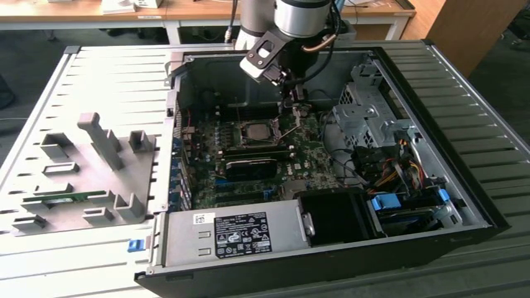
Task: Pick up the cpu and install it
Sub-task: 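Close the cpu cover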
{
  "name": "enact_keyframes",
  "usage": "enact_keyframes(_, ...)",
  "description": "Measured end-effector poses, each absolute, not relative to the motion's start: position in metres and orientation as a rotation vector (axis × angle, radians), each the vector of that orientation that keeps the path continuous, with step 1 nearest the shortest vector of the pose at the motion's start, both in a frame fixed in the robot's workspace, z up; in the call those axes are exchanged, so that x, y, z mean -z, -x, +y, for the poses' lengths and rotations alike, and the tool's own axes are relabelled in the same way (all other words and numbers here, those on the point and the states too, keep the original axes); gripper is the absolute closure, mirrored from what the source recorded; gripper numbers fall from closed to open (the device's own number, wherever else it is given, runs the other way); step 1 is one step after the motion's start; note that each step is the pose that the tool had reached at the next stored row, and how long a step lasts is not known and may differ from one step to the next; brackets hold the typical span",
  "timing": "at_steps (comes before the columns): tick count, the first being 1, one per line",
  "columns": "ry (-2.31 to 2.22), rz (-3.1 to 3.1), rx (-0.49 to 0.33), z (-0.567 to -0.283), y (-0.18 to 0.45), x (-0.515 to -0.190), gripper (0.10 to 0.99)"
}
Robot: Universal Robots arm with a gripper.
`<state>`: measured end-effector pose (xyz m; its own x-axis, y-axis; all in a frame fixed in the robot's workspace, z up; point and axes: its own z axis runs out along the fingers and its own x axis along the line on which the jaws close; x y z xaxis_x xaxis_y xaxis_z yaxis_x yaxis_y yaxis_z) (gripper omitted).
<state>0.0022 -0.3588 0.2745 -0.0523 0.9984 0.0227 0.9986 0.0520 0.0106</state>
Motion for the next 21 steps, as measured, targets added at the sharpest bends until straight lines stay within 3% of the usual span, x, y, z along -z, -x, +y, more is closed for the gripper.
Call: enact_keyframes(21, 2.156, -2.272, 0.036, -0.3581, -0.0119, -0.2719, 0.965)
